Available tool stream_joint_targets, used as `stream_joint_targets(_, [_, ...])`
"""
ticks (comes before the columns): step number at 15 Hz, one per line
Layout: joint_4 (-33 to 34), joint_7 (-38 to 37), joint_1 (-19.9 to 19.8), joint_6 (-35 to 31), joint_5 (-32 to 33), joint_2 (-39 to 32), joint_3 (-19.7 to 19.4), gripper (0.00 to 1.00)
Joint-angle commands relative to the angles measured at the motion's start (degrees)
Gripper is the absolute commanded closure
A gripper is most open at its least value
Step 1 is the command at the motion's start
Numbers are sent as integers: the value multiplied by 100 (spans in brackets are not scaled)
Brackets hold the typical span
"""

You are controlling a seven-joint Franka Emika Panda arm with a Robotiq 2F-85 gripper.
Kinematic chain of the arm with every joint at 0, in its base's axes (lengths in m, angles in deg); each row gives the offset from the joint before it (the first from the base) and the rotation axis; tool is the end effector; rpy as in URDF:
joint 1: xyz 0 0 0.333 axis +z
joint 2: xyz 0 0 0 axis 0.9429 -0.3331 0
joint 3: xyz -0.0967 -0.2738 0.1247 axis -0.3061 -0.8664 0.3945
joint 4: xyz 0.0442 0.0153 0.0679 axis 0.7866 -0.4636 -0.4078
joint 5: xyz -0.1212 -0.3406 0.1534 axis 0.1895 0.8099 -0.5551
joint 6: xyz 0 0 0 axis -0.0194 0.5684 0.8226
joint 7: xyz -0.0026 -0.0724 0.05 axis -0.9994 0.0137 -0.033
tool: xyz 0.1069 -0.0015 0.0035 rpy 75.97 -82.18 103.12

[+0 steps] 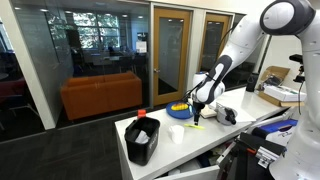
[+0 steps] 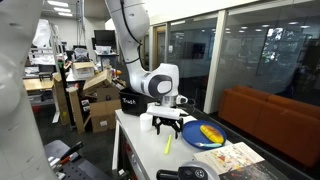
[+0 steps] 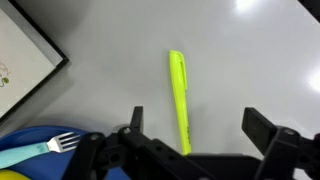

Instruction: Put the yellow sharpie in the cup

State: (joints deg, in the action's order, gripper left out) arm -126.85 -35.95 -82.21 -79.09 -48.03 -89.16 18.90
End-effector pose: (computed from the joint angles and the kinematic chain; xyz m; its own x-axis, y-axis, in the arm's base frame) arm 0.4582 -0.1600 0.1499 0.9761 0.2111 -0.0526 0.2138 -0.9753 0.0545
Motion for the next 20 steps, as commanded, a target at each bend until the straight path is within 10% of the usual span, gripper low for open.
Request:
stream_joint_targets(1, [88,330,-332,-259,189,-238,242,0])
stream_joint_targets(20, [254,304,-359,-437,735,-692,292,0])
